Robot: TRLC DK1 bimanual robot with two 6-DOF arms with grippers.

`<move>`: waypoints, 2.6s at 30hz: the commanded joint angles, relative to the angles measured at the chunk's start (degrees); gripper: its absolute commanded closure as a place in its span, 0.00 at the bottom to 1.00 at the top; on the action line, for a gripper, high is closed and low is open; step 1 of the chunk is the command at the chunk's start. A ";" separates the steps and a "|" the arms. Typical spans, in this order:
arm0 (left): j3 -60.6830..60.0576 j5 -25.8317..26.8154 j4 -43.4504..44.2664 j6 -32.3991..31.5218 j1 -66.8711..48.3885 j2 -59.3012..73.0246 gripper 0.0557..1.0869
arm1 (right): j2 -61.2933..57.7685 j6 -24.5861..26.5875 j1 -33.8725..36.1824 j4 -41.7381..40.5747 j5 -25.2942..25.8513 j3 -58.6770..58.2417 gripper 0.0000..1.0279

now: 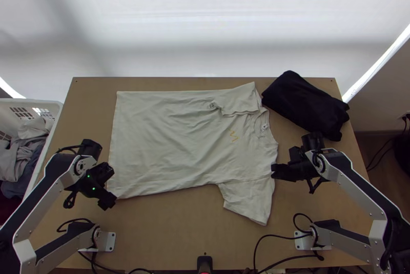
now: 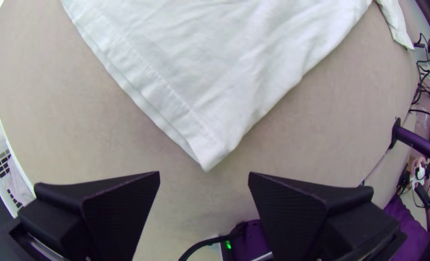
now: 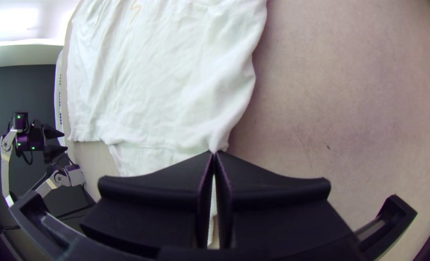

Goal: Fold the t-shirt

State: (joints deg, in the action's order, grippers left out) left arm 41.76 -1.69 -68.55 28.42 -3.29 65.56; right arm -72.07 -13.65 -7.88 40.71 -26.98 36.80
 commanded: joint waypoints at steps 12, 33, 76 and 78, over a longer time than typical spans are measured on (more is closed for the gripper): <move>-4.93 1.96 6.77 -1.53 -0.75 3.08 0.77 | 2.64 -1.20 -1.26 -0.28 0.09 0.56 0.97; 0.43 10.13 12.48 -20.95 0.04 -8.69 0.96 | 13.19 -3.05 -0.65 0.51 5.10 1.70 0.97; 41.12 7.49 38.23 -39.94 16.47 0.62 0.96 | -1.58 -0.24 -0.91 -16.19 20.83 49.51 0.97; 44.90 6.70 40.61 -41.70 16.82 2.03 0.96 | -2.90 -0.24 -0.82 -17.59 21.36 53.12 0.97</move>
State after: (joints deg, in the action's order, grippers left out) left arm 80.86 6.42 -31.27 -10.37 12.19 66.00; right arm -73.41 -14.50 -9.72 25.67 -7.79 84.64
